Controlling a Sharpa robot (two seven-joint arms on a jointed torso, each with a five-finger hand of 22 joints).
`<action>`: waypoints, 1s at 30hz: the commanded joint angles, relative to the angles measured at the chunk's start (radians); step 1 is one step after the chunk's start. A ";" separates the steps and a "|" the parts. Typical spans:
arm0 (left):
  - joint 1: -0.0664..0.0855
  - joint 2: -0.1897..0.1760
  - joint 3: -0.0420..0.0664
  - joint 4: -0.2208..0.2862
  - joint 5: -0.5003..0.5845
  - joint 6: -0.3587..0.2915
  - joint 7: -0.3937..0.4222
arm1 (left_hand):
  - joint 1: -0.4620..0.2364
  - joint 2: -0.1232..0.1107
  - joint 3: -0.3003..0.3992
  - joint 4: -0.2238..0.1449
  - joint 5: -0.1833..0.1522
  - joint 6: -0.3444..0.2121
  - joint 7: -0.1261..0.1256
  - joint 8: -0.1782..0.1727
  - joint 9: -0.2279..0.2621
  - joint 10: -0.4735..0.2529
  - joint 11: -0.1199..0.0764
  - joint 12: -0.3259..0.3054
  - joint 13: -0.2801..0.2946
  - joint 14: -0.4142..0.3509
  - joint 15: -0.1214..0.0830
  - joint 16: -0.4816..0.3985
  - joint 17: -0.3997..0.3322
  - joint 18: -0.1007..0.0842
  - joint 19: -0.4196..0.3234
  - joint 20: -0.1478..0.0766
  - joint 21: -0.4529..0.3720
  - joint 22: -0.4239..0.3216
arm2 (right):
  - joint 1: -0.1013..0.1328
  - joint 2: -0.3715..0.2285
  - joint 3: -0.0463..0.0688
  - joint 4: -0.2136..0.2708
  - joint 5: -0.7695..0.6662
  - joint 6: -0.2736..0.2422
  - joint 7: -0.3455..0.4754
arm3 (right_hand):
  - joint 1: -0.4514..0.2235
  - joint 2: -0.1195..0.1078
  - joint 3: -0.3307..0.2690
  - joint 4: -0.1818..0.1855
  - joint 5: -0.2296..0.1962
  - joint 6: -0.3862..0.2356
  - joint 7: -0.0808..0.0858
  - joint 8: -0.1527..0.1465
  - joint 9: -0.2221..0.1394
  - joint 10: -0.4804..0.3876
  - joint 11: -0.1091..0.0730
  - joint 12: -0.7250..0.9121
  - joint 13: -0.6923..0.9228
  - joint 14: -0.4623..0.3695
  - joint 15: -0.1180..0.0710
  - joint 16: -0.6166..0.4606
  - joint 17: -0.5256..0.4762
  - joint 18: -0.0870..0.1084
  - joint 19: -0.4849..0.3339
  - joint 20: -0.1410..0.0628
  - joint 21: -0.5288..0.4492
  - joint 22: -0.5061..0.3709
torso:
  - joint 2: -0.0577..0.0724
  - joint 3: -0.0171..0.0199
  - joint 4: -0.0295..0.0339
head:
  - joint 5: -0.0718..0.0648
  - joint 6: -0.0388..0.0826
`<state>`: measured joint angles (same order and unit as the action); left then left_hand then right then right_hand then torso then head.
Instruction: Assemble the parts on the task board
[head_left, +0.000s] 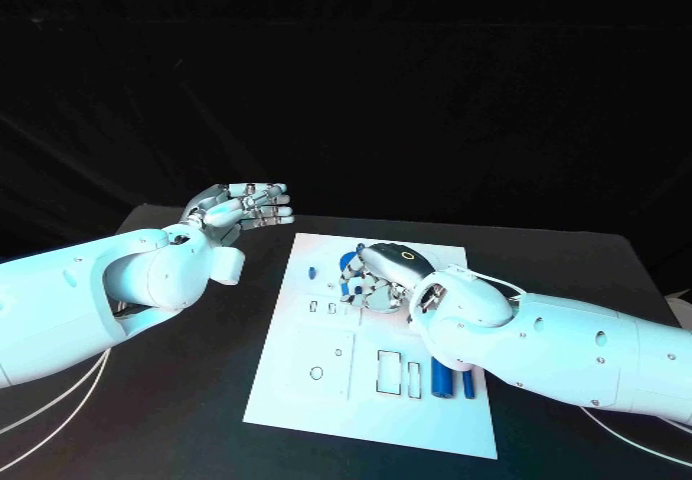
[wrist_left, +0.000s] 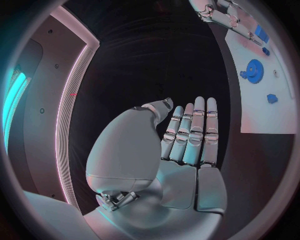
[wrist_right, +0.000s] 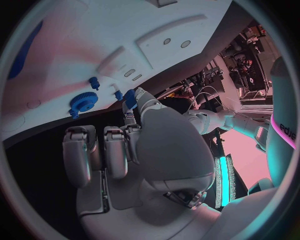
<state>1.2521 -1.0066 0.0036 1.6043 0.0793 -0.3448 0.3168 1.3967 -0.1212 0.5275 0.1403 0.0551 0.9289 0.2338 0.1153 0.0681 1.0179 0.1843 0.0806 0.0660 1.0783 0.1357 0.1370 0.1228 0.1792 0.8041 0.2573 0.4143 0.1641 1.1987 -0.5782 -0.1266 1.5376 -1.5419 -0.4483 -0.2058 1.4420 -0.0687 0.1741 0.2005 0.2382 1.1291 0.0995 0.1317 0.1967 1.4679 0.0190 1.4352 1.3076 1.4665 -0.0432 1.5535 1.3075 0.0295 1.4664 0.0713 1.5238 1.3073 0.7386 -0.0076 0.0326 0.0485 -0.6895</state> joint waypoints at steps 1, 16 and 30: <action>0.001 0.003 0.001 0.005 0.002 0.019 0.008 | -0.009 0.001 0.000 0.002 -0.002 -0.005 0.012 0.001 0.001 0.000 0.002 -0.002 0.000 -0.003 0.001 0.004 0.001 -0.001 -0.006 0.003 -0.001 -0.001 | -0.010 0.005 0.000 0.003 -0.065 0.054 -0.042 | -0.009 -0.001 0.002 0.003 0.006 0.010 -0.011 0.007 0.013 0.013 -0.007 0.004 0.134 0.099 -0.008 0.007 0.241 -0.016 0.069 -0.010 0.003 0.227 | 0.001 0.0013 -0.0006 | 0.011 -0.011; 0.001 0.006 0.000 0.012 0.002 0.020 0.006 | -0.008 0.002 0.000 0.001 -0.002 -0.005 0.012 0.001 0.001 0.000 0.002 -0.001 0.000 -0.002 0.000 0.005 0.001 0.000 -0.006 0.003 0.000 -0.001 | -0.026 0.022 -0.002 -0.001 -0.084 0.091 -0.078 | -0.024 -0.007 -0.002 0.007 0.007 0.010 -0.010 0.008 0.013 0.013 -0.007 0.005 0.135 0.099 -0.007 0.007 0.241 -0.016 0.069 -0.010 0.002 0.226 | 0.001 0.0005 0.0001 | 0.028 -0.027; 0.001 0.006 0.000 0.015 0.002 0.021 0.005 | -0.008 0.002 0.000 0.001 -0.002 -0.005 0.012 0.001 0.001 0.000 0.002 -0.001 0.000 -0.002 0.000 0.005 0.001 0.000 -0.006 0.003 0.000 -0.001 | -0.035 0.042 -0.004 -0.021 -0.096 0.097 -0.087 | -0.026 -0.008 -0.003 0.008 0.006 0.010 -0.010 0.008 0.013 0.013 -0.007 0.004 0.134 0.099 -0.007 0.006 0.240 -0.015 0.067 -0.010 -0.001 0.224 | 0.001 0.0005 -0.0003 | 0.035 -0.032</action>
<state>1.2522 -1.0025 0.0034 1.6159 0.0795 -0.3426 0.3162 1.3968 -0.1212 0.5275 0.1402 0.0551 0.9289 0.2338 0.1153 0.0681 1.0179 0.1843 0.0806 0.0660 1.0783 0.1356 0.1370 0.1225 0.1792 0.8041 0.2573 0.4143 0.1643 1.1653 -0.5390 -0.1299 1.5173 -1.6164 -0.3697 -0.2825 1.4235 -0.0767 0.1709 0.2031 0.2436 1.1273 0.0978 0.1377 0.1968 1.4679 0.0190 1.4351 1.3073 1.4665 -0.0432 1.5572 1.3073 0.0295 1.4663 0.0714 1.5238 1.3079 0.7395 -0.0073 0.0335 0.0826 -0.7206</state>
